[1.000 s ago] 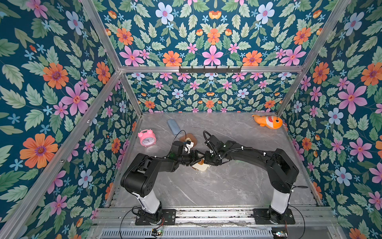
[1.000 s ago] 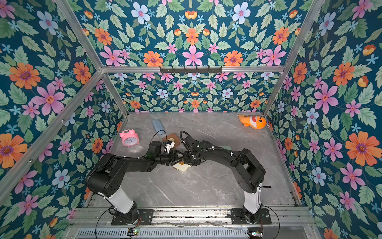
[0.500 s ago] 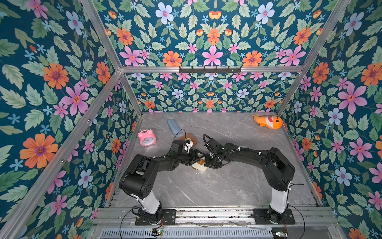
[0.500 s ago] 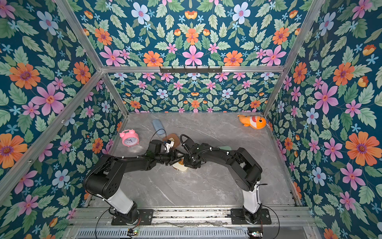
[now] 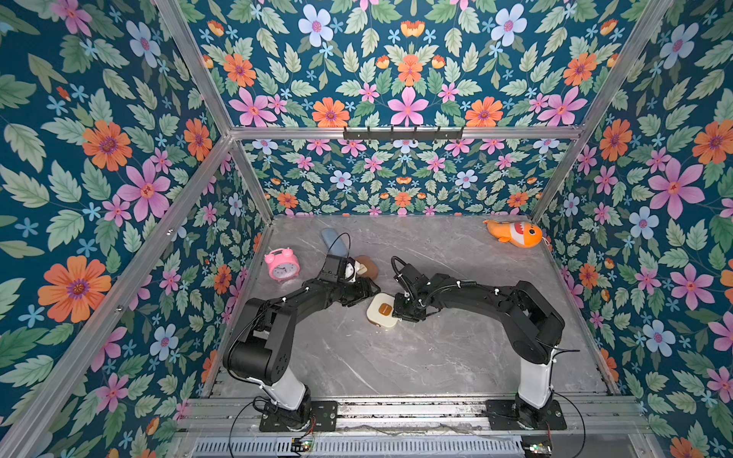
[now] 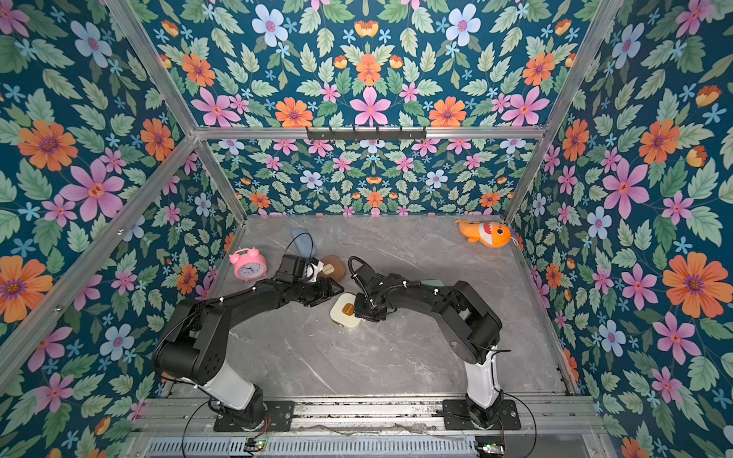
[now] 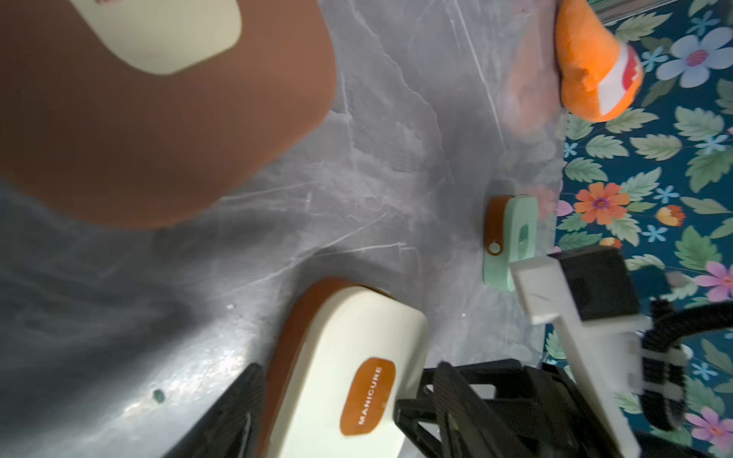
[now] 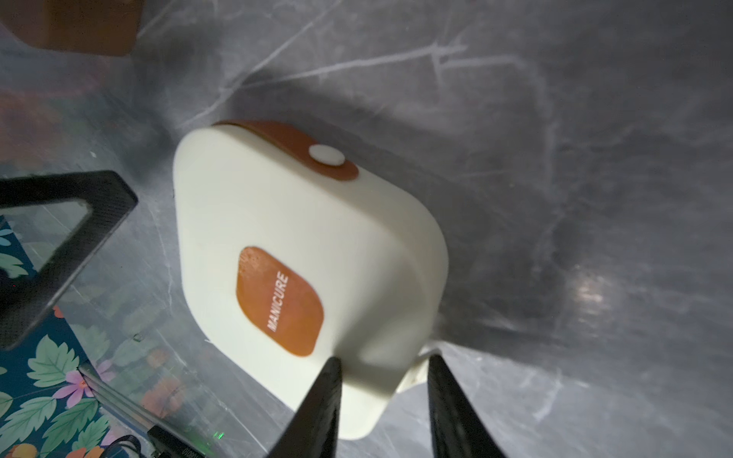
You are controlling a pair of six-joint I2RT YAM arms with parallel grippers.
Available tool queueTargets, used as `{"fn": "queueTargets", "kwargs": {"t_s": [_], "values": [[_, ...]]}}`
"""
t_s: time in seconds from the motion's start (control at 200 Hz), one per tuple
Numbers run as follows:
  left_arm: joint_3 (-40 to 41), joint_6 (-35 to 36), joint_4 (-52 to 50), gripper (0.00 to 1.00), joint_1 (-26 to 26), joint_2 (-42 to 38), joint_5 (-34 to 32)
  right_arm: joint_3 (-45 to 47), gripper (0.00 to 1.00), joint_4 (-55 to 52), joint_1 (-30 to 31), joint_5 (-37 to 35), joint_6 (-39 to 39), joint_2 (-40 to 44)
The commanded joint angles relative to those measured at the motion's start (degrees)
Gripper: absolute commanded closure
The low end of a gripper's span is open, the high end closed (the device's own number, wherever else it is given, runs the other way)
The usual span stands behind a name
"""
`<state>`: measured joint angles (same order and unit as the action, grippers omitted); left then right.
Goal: Organize nail clipper sets
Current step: Close the storage box at the center of the board.
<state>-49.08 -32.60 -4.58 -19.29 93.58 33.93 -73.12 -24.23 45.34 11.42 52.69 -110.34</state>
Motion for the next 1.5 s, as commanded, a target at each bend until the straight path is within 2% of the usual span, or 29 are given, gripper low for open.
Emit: {"fn": "queueTargets", "kwargs": {"t_s": [0.0,0.11,0.28,0.445,0.58,0.675,0.75,0.845,0.975,1.165,1.24,1.345,1.41,1.495], "values": [[-1.14,5.09,-5.78,0.29,0.25,1.21,-3.71,0.04,0.63,-0.36,0.01,-1.05,0.22,-0.67],[-1.55,5.57,-3.91,0.29,0.28,3.13,-2.58,0.62,0.63,-0.04,0.01,-1.01,0.27,-0.69],[-1.4,4.05,1.59,0.29,-1.86,5.14,3.71,1.4,0.63,1.84,0.05,-0.24,0.58,-2.06],[1.55,0.18,5.3,0.45,-7.39,7.31,7.54,2.01,0.63,8.63,0.02,3.68,0.75,-3.56],[6.67,-4.21,10.16,0.46,-8.92,6.51,7.3,1.98,0.62,11.32,0.01,4.62,1.19,-2.89],[5.03,-1.9,4.87,0.43,-8.6,5.59,3.08,1.8,0.62,9.95,-0.06,3.76,1.11,-2.19],[1.99,-0.01,-0.19,0.35,-7.7,4.74,-0.7,1.94,0.6,7.81,-0.25,2.51,0.59,-1.02],[-2.0,1.66,-5.21,0.29,-5.09,3.41,-4.69,2.86,0.54,5.25,-0.43,0.1,-0.33,1.51],[-7.67,4.3,-10.96,0.26,-0.83,1.09,-9.06,4.59,0.46,2.64,-0.43,-3.09,-2.19,5.88],[-12.21,8.69,-12.54,0.25,2.05,-5.62,-11.26,5.84,0.38,-3.92,-0.77,-11.38,-6.75,13.96],[-11.88,10.9,-10.21,0.2,2.06,-10.8,-13.73,6.64,0.38,-6.21,-1.58,-16.92,-8.95,19.0],[-9.41,14.15,-4.75,0.11,2.06,-21.08,-21.43,8.54,0.37,-6.75,-3.78,-25.65,-12.37,26.87],[-8.5,16.19,-2.72,0.02,2.04,-26.69,-29.5,10.04,0.35,-4.72,-5.17,-31.4,-16.04,32.3],[-5.9,22.25,2.9,0.01,1.93,-32.4,-39.79,11.51,0.3,0.28,-7.99,-31.47,-22.07,38.86]]}}
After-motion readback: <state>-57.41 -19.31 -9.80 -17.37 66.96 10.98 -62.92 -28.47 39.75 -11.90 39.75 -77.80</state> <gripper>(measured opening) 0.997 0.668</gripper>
